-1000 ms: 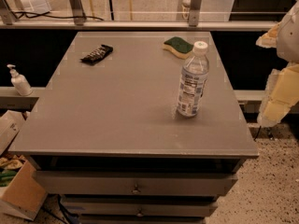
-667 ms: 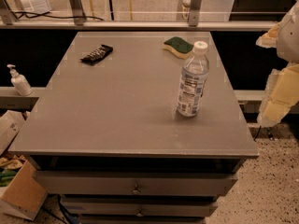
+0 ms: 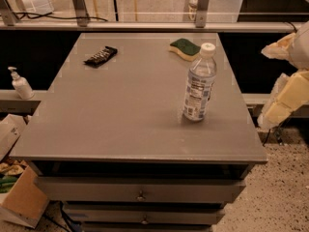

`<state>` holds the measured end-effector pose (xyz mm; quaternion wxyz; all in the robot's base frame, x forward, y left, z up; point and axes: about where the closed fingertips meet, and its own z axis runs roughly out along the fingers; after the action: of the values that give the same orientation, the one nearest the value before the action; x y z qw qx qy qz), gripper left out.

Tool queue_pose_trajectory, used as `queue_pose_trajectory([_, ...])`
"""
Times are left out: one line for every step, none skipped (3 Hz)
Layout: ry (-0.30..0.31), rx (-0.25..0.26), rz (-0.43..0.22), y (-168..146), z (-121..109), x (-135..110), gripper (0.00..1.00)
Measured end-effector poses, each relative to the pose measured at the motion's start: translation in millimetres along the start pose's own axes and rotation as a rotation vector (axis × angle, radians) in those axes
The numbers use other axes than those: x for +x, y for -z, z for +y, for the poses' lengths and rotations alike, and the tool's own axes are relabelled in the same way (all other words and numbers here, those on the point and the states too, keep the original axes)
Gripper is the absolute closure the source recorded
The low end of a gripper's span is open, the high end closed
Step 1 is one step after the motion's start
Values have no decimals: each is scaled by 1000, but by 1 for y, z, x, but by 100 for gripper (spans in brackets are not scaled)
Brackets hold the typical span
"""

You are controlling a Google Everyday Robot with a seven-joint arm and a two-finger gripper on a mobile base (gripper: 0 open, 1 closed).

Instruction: Knock blue plastic bottle over

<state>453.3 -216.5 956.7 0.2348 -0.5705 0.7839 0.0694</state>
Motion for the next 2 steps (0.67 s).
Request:
queue_pose_trajectory([-41,-25,-169,-11,-7,-6,0])
queue_pose_trajectory([-72,-44,-342,-18,-15,-18,0])
